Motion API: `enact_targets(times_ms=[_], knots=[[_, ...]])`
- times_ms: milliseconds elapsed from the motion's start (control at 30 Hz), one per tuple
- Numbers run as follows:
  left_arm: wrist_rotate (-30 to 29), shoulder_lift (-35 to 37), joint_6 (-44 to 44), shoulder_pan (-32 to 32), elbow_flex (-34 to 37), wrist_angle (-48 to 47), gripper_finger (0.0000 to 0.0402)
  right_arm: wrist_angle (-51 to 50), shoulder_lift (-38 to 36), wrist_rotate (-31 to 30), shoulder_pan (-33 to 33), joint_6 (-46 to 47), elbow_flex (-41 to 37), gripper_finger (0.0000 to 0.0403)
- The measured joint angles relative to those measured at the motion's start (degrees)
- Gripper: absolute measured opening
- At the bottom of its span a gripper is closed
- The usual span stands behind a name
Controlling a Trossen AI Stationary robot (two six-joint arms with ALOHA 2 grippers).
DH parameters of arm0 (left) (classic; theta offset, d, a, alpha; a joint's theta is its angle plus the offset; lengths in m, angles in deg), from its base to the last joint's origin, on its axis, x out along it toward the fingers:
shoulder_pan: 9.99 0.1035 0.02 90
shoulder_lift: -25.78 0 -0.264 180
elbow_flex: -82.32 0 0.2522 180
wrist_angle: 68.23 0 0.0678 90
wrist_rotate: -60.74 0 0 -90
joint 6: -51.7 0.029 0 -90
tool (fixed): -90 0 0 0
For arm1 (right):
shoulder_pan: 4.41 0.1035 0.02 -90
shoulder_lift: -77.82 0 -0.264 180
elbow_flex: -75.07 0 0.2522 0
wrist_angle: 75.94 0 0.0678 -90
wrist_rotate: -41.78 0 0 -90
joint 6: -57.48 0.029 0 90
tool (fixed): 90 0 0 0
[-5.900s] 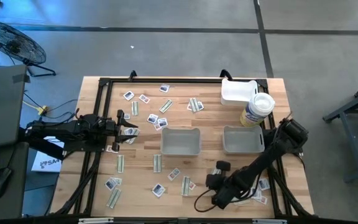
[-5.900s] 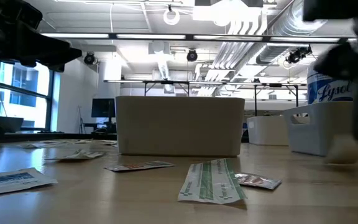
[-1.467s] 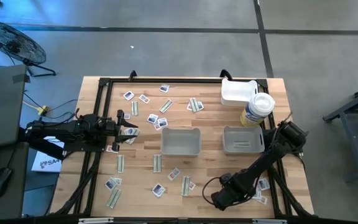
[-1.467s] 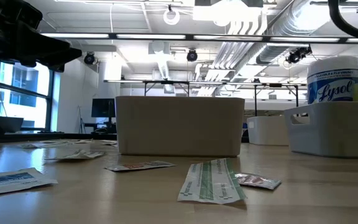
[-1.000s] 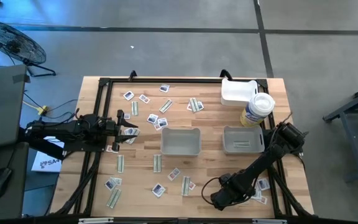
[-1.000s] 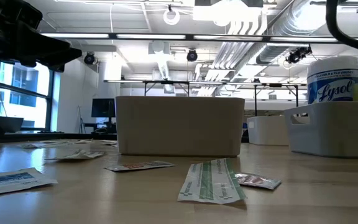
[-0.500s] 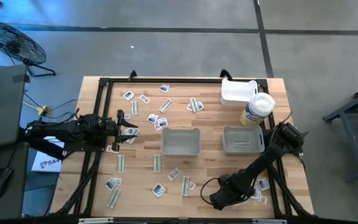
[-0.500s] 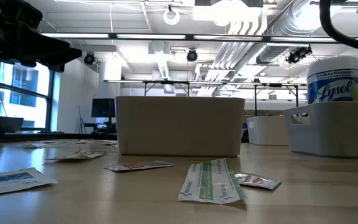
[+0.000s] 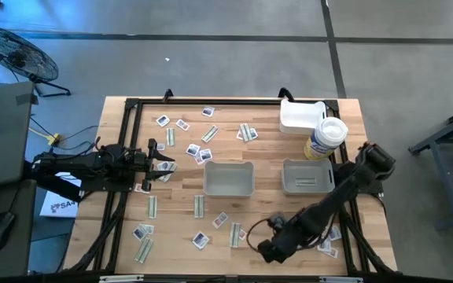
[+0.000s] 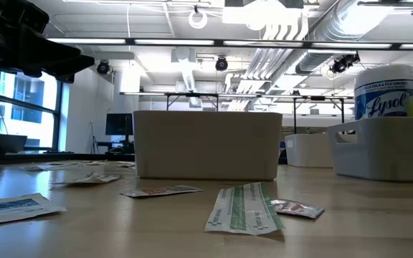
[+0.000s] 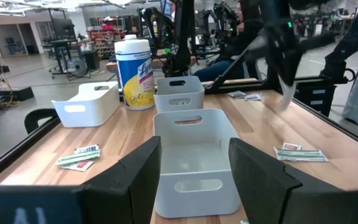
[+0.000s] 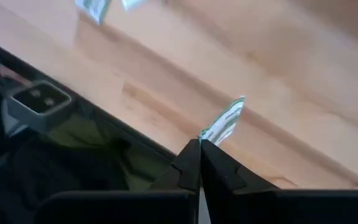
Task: Pick & Place First Aid Supplies
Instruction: Put the green pad into the right gray bin
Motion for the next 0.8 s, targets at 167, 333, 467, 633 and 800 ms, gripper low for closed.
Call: enact_targets(times_ms=[167,333,467,633,800], knots=[[-0.02,-0.01,-0.01,0.01,0.00,-0.01,0.0186,-13.86,-6.48,-7.18,-2.68,-1.76,1.79,0.0002],[0.00,0.00,0.01,0.01,0.00,0.00,0.0186,-27.89,-12.97,-12.31,-6.74,-1.80,1.80,0.0001],[0.00,0.02,-0.01,-0.01,0.00,-0.01,0.0186,-37.59,-16.48,-14.03,-11.34,-2.10,1.59,0.0001],[0.00,0.00,0.00,-0.01,0.00,0.00,0.0186,-38.66,-19.09,-12.54,-18.81,-7.35,-3.29,0.0002],[0.00,-0.01,-0.01,-0.01,0.00,0.01,0.0186,-36.44,-19.06,-9.30,-26.73,-12.88,-12.08,0.0002]])
